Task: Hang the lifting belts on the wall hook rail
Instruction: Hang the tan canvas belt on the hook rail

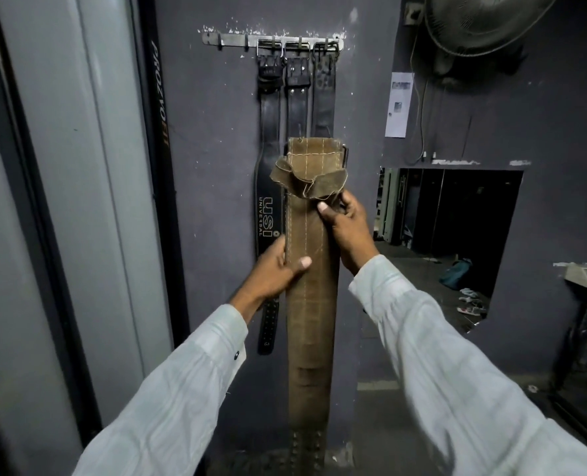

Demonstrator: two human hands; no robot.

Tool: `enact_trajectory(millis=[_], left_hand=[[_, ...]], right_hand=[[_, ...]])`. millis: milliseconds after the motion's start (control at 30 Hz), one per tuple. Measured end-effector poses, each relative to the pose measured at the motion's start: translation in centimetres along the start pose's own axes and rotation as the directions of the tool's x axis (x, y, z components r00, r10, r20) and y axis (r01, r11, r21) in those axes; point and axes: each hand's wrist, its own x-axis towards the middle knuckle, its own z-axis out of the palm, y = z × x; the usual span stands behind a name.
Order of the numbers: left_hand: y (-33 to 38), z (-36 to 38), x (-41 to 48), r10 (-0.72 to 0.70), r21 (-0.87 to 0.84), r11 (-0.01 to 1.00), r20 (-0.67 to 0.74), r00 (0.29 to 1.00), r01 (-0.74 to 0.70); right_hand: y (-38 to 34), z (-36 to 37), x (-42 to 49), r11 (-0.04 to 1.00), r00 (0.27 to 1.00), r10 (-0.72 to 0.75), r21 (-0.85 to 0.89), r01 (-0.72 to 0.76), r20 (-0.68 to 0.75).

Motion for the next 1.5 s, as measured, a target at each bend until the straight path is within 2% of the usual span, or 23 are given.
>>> enact_trajectory(millis=[67, 133, 200, 300, 367, 500, 567, 667, 833, 967, 1100, 1167, 1267, 1367, 1433, 1500], left_hand=[[-1.6, 0.4, -0.8, -0.011, 0.082, 0.997, 0.026, 1.000, 0.009], [-2.0, 1.1, -1.0, 0.021, 0.155, 0.988, -0.065, 0.998, -0.011], [-1.5, 1.4, -1.2, 0.044, 0.126, 0.992, -0.121, 0.992, -0.029], [-1.8, 1.3, -1.6, 0.011, -0.026, 1.000, -0.027, 1.000, -0.011], [-2.4, 1.3, -2.5, -0.015, -0.031, 0.999, 0.047, 0.999, 0.017], [-2.7, 1.6, -3.1, 0.003, -0.042, 0.999, -0.008, 1.000, -0.003], [-2.9, 1.4, -3.5, 0.009, -0.065, 0.998, 0.037, 0.999, -0.006], [-4.2, 1.4, -5.0, -0.056, -0.020, 0.998, 0.149, 0.987, 0.059], [-6.3, 1.0, -5.7, -0.074, 0.006, 0.997, 0.051, 0.996, 0.073], [-8.5, 0.6, -7.0, -0.162, 0.065, 0.986, 0.163, 0.973, 0.153], [-9.7, 1.2, -8.2, -0.146, 0.046, 0.989, 0.107, 0.984, 0.141], [-10.7, 0.9, -8.9, -0.177, 0.046, 0.984, 0.143, 0.974, 0.172], [-13.1, 0.7, -11.0, -0.244, 0.145, 0.965, 0.196, 0.950, 0.218], [-13.1, 0.9, -11.5, -0.260, 0.158, 0.959, 0.157, 0.953, 0.236], [-11.6, 0.9, -10.4, -0.245, 0.075, 0.968, 0.109, 0.963, 0.238], [-8.6, 0.8, -8.3, -0.189, -0.032, 0.982, -0.009, 0.982, 0.188]], right_hand=[[-0.2, -0.1, 0.3, 1.000, 1.000, 0.004, 0.028, -0.003, -0.015], [-0.4, -0.1, 0.5, 1.000, 1.000, -0.007, 0.030, 0.008, -0.021], [-0.4, 0.0, 0.5, 1.000, 0.999, -0.010, 0.028, 0.011, -0.045], [-0.7, 0.0, 0.6, 0.997, 0.995, 0.011, 0.076, -0.004, -0.095], [-0.8, -0.2, 0.8, 0.992, 0.991, 0.028, 0.124, -0.012, -0.128], [-0.6, -0.3, 0.5, 0.986, 0.987, 0.052, 0.167, -0.026, -0.155], [-0.6, -0.3, 0.4, 0.986, 0.985, 0.043, 0.169, -0.015, -0.165], [-1.0, -0.4, 0.7, 0.985, 0.985, 0.032, 0.174, -0.002, -0.171], [0.1, -0.4, 0.4, 0.979, 0.984, 0.057, 0.204, -0.021, -0.171], [0.1, -0.3, 0.5, 0.979, 0.985, 0.056, 0.203, -0.022, -0.161], [0.6, 0.3, 0.7, 0.984, 0.989, 0.033, 0.175, -0.008, -0.143], [0.8, 0.4, 0.8, 0.982, 0.989, 0.047, 0.186, -0.020, -0.141], [0.9, 0.6, 0.9, 0.978, 0.989, 0.057, 0.208, -0.027, -0.136], [1.4, 0.6, 0.2, 0.971, 0.996, 0.056, 0.235, -0.037, -0.074], [1.7, 0.4, -0.2, 0.969, 0.998, 0.060, 0.239, -0.053, -0.020], [1.9, 0.1, -0.6, 0.965, 0.997, 0.065, 0.252, -0.070, 0.030]])
